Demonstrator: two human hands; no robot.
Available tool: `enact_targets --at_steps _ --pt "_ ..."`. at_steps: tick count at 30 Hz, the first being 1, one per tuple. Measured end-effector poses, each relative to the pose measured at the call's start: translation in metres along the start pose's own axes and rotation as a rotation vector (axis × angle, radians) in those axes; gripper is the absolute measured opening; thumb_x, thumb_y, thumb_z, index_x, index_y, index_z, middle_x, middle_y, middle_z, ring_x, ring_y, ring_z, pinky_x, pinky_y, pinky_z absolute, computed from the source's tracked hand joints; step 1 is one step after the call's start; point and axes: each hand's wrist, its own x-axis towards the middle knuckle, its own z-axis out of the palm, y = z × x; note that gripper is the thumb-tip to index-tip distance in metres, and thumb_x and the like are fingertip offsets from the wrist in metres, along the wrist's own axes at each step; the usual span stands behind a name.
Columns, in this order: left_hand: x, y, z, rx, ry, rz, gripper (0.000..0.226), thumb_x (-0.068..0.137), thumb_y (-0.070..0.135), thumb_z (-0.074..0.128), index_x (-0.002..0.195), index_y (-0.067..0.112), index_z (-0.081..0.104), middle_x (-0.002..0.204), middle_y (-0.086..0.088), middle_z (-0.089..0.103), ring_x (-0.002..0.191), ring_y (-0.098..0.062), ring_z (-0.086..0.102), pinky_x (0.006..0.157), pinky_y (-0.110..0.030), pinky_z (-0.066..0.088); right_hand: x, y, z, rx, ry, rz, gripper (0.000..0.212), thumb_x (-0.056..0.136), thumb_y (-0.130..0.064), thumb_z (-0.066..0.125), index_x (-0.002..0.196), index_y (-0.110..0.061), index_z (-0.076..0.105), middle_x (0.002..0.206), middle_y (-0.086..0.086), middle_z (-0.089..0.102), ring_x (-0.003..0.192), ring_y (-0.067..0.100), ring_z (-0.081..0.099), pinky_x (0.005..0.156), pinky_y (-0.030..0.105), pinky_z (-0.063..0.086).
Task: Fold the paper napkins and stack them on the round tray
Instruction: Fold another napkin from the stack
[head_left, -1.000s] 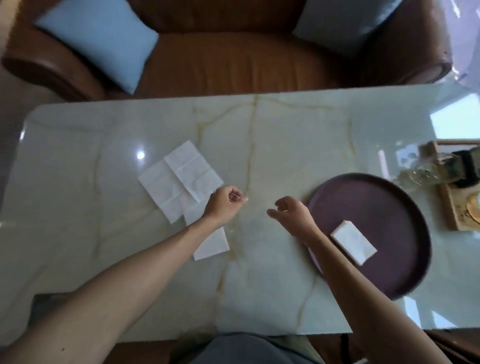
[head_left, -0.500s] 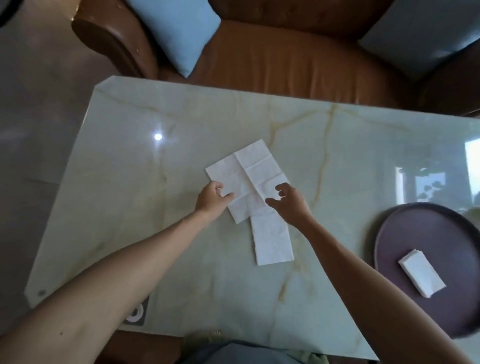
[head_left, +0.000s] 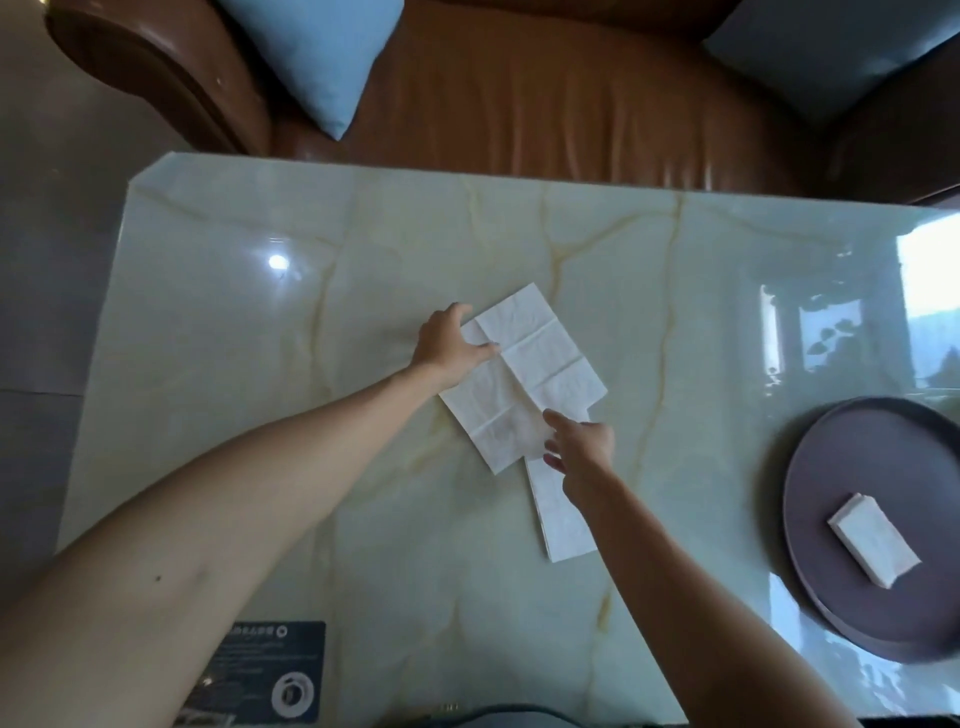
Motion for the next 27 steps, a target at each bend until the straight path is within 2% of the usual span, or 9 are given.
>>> enact_targets --at_steps 3,6,7,9,13,17,20,22,27 --pt "0.009 -0.003 0.005 0.046 0.007 -0.039 0.072 0.07 0.053 0.083 0.126 0.015 0.057 0.125 -0.008 0.062 0.118 -0.03 0.058 0.099 -0.044 0.05 -0.001 -0.006 0.003 0.095 -0.012 0.06 0.02 0.087 -0.011 0.078 0.086 0.001 0.062 0.074 0.01 0.054 0.064 0.019 0.054 0.06 0.029 0.05" --pt "0.006 -0.005 0.006 0.033 -0.014 -0.085 0.05 0.073 0.054 0.079 0.099 0.015 0.061 0.098 -0.005 0.066 0.098 -0.031 0.06 0.083 -0.042 0.053 -0.001 -0.014 0.003 0.157 -0.003 0.116 0.025 0.086 -0.006 0.077 0.072 -0.004 0.057 0.071 0.008 0.05 0.06 0.018 0.047 0.057 0.029 0.043" --pt "0.003 -0.006 0.006 0.012 -0.011 -0.088 0.04 0.076 0.052 0.077 0.083 0.018 0.057 0.081 -0.004 0.061 0.084 -0.032 0.056 0.07 -0.038 0.049 -0.003 -0.016 0.003 0.167 -0.002 0.127 0.026 0.086 -0.005 0.077 0.07 -0.005 0.056 0.07 0.007 0.049 0.058 0.018 0.044 0.056 0.029 0.039" --pt "-0.003 -0.006 0.006 -0.047 -0.007 -0.079 0.048 0.082 0.042 0.073 0.062 0.024 0.033 0.059 0.004 0.037 0.065 -0.026 0.039 0.054 -0.033 0.028 -0.003 -0.016 0.001 0.143 -0.002 0.125 0.025 0.085 -0.005 0.077 0.069 -0.007 0.057 0.068 0.005 0.049 0.055 0.017 0.039 0.054 0.029 0.034" --pt "-0.016 -0.005 -0.004 -0.178 0.016 -0.054 0.046 0.086 0.027 0.067 0.059 0.021 0.03 0.056 0.007 0.031 0.054 -0.016 0.03 0.053 -0.029 0.022 -0.012 -0.015 -0.01 0.043 0.003 -0.032 0.012 0.086 -0.008 0.072 0.079 -0.009 0.063 0.071 0.002 0.054 0.063 0.015 0.047 0.059 0.026 0.036" --pt "-0.035 0.0 -0.014 -0.314 0.046 -0.016 0.048 0.086 0.025 0.068 0.059 0.023 0.029 0.057 0.008 0.029 0.054 -0.014 0.026 0.052 -0.029 0.02 -0.028 -0.022 -0.029 0.082 -0.068 -0.144 0.016 0.088 -0.009 0.069 0.077 -0.014 0.058 0.072 0.003 0.056 0.07 0.019 0.052 0.074 0.032 0.041" --pt "-0.052 0.005 -0.018 -0.41 0.074 0.012 0.031 0.086 0.025 0.07 0.066 0.017 0.048 0.064 0.001 0.042 0.059 -0.015 0.036 0.055 -0.029 0.028 -0.041 -0.027 -0.046 0.103 -0.097 -0.246 0.017 0.088 -0.007 0.069 0.078 -0.014 0.057 0.08 0.012 0.056 0.08 0.025 0.053 0.08 0.038 0.046" --pt "-0.065 0.01 -0.02 -0.501 0.089 0.016 0.02 0.087 0.023 0.071 0.072 0.015 0.06 0.068 0.0 0.055 0.061 -0.014 0.047 0.057 -0.028 0.036 -0.05 -0.031 -0.057 0.118 -0.101 -0.315 0.018 0.089 -0.003 0.068 0.078 -0.013 0.057 0.081 0.014 0.058 0.081 0.025 0.055 0.077 0.037 0.05" --pt "-0.1 0.02 -0.016 -0.627 0.093 0.069 0.008 0.09 0.019 0.071 0.084 0.014 0.069 0.077 -0.001 0.069 0.061 -0.007 0.061 0.058 -0.02 0.047 -0.073 -0.03 -0.083 0.138 -0.086 -0.423 0.008 0.091 -0.002 0.067 0.092 -0.009 0.063 0.085 0.011 0.069 0.074 0.023 0.062 0.072 0.037 0.049"
